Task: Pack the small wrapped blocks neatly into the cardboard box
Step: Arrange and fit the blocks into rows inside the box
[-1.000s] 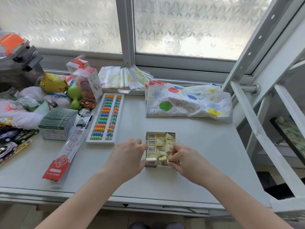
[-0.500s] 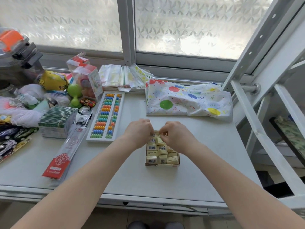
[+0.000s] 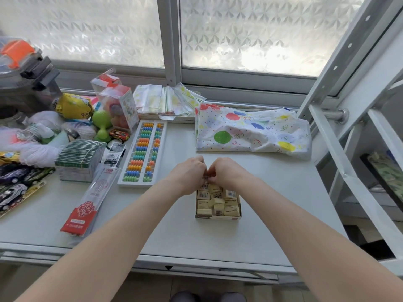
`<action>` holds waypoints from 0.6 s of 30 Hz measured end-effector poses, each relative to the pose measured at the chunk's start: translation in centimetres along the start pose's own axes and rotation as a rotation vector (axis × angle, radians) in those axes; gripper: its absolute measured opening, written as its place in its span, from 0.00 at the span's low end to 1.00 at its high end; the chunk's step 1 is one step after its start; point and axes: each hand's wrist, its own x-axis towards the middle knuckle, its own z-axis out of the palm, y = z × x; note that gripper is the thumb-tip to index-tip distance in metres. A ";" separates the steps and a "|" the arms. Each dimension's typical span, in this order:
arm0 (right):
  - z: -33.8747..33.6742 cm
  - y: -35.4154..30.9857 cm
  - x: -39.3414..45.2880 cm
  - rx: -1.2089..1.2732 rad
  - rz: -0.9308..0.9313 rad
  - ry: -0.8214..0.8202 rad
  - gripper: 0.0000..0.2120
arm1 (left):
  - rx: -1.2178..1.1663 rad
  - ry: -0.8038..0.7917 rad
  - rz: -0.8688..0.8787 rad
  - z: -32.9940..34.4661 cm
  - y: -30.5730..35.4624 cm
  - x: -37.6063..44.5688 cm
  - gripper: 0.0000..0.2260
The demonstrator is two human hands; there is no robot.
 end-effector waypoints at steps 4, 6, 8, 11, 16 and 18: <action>-0.4 -0.8 0.1 -0.065 0.024 -0.020 0.10 | -0.066 0.009 -0.002 0.2 0.0 -0.2 0.10; -0.7 -1.2 0.2 -0.107 0.021 -0.023 0.10 | -0.126 0.026 -0.004 0.4 -0.2 -0.3 0.10; -1.0 -1.4 0.2 -0.125 0.001 -0.026 0.10 | -0.204 0.042 0.005 0.7 -0.6 -0.6 0.10; -1.5 -1.2 0.2 -0.139 -0.058 -0.058 0.09 | -0.288 0.072 0.035 1.1 -1.2 -1.1 0.12; -1.6 -1.3 0.8 -0.242 -0.139 -0.068 0.07 | -0.328 0.112 0.061 1.7 -1.5 -1.3 0.13; -1.4 -1.3 0.8 -0.269 -0.170 -0.048 0.06 | -0.342 0.124 0.068 1.9 -1.6 -1.3 0.14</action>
